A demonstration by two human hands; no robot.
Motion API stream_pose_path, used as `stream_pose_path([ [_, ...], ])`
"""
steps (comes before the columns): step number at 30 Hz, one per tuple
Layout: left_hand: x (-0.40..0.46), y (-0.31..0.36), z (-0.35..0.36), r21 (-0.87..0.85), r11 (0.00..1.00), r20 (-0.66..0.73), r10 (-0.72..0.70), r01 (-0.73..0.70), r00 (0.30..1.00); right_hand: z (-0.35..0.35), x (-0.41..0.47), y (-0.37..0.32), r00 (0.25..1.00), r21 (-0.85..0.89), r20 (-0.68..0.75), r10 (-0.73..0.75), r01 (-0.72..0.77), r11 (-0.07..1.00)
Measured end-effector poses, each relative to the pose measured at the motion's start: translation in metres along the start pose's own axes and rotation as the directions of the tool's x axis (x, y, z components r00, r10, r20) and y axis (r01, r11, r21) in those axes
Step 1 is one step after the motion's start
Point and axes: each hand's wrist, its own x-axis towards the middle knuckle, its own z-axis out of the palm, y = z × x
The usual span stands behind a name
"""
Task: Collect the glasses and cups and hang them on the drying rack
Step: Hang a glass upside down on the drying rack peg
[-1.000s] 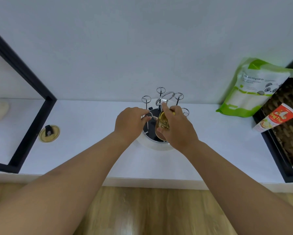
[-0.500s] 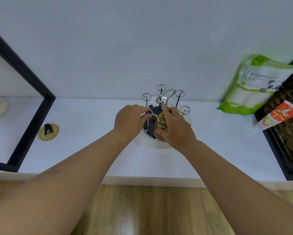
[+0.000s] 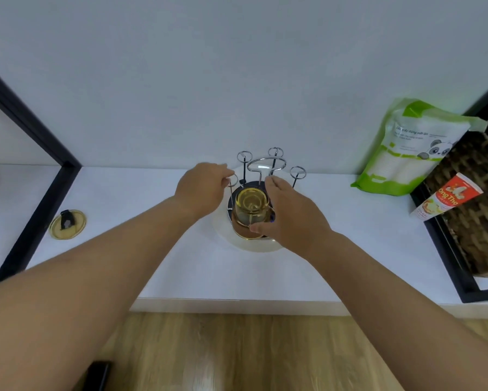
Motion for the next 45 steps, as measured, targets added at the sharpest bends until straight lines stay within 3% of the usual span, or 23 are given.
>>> stream_pose_path([
  [5,-0.007,0.006,-0.009,-0.201,0.978,-0.079,-0.079,0.061,0.994,-0.011,-0.003,0.016,0.998,-0.041,-0.03,0.054,-0.055,0.998],
  [8,-0.026,0.009,-0.001,-0.287,0.956,-0.046,-0.08,0.064,0.996,-0.009,-0.004,0.019,0.997,-0.014,-0.017,0.075,-0.076,0.997],
  [15,-0.038,0.014,0.025,-0.318,0.943,0.01,-0.1,0.097,0.995,0.006,0.001,0.019,0.994,0.027,-0.067,0.086,-0.084,0.996],
  [21,-0.031,0.019,0.035,-0.306,0.945,-0.074,-0.142,0.113,0.987,0.016,0.005,0.015,0.985,0.086,-0.134,0.112,-0.101,0.991],
  [35,-0.018,0.005,0.031,-0.303,0.943,-0.007,-0.147,0.138,0.989,0.023,0.01,0.015,0.991,0.143,-0.109,0.084,-0.068,0.987],
  [45,-0.022,0.015,0.021,-0.328,0.932,0.01,-0.158,0.152,0.987,0.002,0.01,0.018,0.984,0.142,-0.167,0.065,-0.041,0.989],
])
